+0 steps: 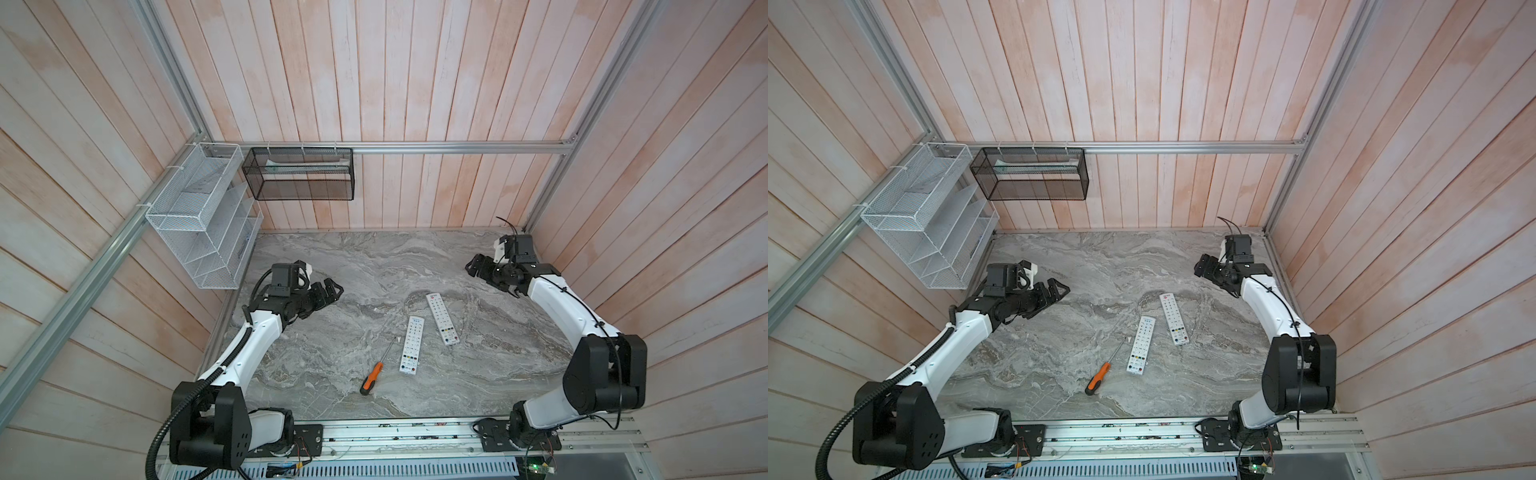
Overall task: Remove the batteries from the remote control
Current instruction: 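Lower the right gripper onto the red-logo white remote and close it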
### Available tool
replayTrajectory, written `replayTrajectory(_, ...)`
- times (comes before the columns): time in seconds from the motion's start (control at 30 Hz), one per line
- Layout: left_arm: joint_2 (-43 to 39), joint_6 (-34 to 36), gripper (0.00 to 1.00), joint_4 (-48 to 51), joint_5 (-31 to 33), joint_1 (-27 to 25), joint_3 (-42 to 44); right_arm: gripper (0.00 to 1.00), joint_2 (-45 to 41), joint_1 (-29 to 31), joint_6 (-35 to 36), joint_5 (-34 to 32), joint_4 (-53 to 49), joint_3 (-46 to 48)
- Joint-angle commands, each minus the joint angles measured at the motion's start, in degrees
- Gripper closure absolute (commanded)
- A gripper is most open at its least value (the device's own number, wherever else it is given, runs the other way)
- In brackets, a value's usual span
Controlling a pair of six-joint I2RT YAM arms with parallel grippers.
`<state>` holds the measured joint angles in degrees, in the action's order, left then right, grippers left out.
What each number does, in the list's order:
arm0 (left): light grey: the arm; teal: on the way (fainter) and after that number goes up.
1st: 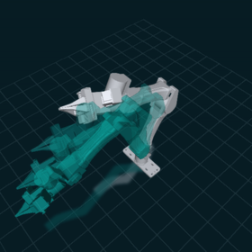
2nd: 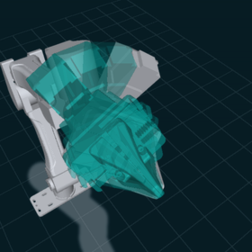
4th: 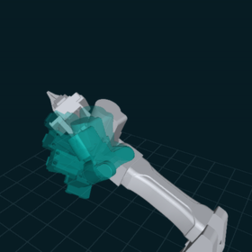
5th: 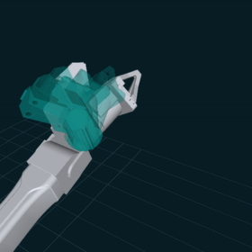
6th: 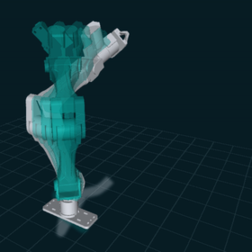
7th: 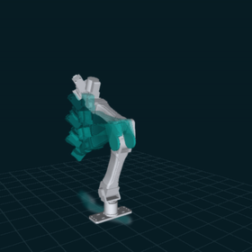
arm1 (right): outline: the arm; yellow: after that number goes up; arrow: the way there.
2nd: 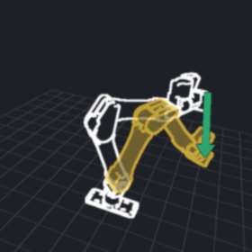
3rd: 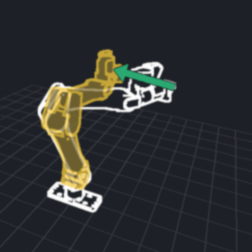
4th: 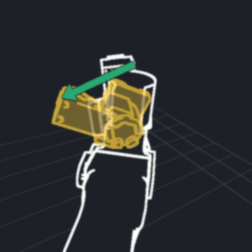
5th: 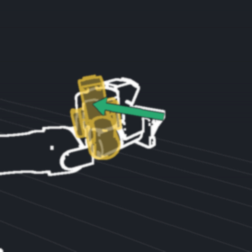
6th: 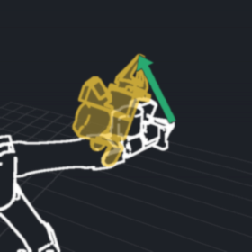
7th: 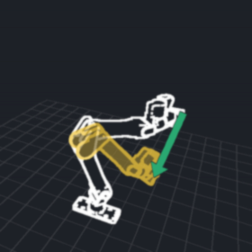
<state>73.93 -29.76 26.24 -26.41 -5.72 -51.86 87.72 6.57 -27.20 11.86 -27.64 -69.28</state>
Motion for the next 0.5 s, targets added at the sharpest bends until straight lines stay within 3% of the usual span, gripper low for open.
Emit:
replayTrajectory(0.0, -1.15, 1.61, 0.0, 4.65, -3.97, -0.94, -2.4, 0.13, 2.68, 3.53, 1.53, 1.01, -11.32, -2.1)
replayTrajectory(0.3, -4.06, -4.89, 0.0, 1.51, -8.64, -1.92, -0.7, 0.15, 16.06, 8.38, 6.58, 2.7, -19.32, -14.18)
replayTrajectory(0.47, -3.61, -5.0, 0.0, 1.0, -9.08, -2.08, -0.49, 0.16, 22.34, 12.03, 9.25, 0.99, -19.52, -16.97)
